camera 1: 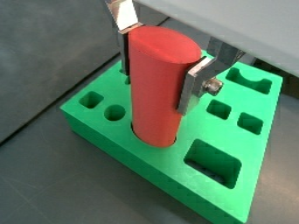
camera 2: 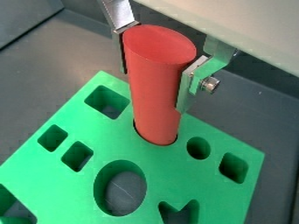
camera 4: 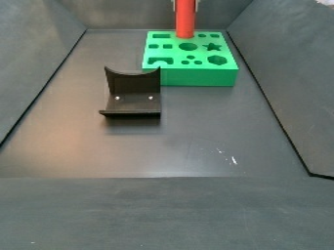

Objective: Insert the oval object.

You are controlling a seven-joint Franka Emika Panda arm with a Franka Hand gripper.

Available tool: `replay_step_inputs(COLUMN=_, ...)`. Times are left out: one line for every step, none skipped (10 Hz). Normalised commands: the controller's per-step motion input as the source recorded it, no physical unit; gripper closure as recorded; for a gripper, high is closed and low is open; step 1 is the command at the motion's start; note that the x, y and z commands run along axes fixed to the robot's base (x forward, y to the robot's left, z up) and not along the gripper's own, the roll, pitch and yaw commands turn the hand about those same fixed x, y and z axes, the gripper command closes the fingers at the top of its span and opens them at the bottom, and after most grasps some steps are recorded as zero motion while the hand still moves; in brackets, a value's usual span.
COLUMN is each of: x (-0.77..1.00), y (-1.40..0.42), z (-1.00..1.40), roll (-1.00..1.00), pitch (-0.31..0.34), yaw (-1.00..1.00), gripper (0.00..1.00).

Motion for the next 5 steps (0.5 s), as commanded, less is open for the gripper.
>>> replay_step_inputs(x=0.00, y=0.00, z=-0.37, roll=0.00, pitch=-0.066, yaw=-0.21, gripper=1.00)
replay_step_inputs(x=0.00, y=0.00, z=-0.24, roll=0.00, pitch=-0.020, yaw=-0.17, gripper=1.00)
replay_step_inputs(x=0.00, y=0.00, z=-0.02, roll=-0.02, pitch=-0.029, yaw=0.00, gripper=1.00)
replay_step_inputs(x=0.00, y=0.01, z=0.00, roll=-0.02, pitch=0.000, yaw=0.00, gripper=1.00)
replay_step_inputs(x=0.00, y=0.00, z=0.00, roll=0.00, pitch=0.000, yaw=0.00, gripper=1.00)
